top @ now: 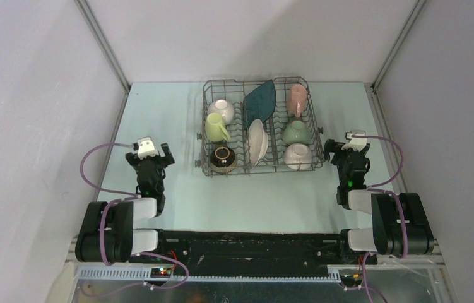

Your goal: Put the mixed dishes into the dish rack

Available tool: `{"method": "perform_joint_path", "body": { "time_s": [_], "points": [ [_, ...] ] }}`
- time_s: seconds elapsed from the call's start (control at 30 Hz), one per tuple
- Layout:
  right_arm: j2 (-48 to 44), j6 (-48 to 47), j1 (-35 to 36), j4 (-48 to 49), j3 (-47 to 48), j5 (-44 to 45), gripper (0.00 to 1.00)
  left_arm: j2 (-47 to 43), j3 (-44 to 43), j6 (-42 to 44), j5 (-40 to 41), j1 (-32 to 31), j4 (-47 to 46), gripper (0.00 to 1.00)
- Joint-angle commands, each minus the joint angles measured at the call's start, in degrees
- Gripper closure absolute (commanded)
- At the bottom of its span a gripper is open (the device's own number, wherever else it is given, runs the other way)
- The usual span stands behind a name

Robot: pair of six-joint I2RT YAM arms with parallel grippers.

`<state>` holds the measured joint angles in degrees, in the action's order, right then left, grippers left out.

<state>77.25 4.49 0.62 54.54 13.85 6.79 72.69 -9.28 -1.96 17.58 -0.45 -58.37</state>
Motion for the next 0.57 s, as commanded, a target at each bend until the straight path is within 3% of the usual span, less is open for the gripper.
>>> {"method": "perform_joint_path", "body": {
  "time_s": [0.0,0.53],
  "points": [
    [0.4,-0.6,-0.1,1.9,0.0,-0.3,0.01,-0.6,-1.4,1.1,-0.1,0.3,-2.6,0.00],
    [0.4,-0.6,-0.1,1.9,0.0,-0.2,0.01,-0.5,-1.7,1.1,-0.4,0.3,-2.3,0.00]
  ]
}}
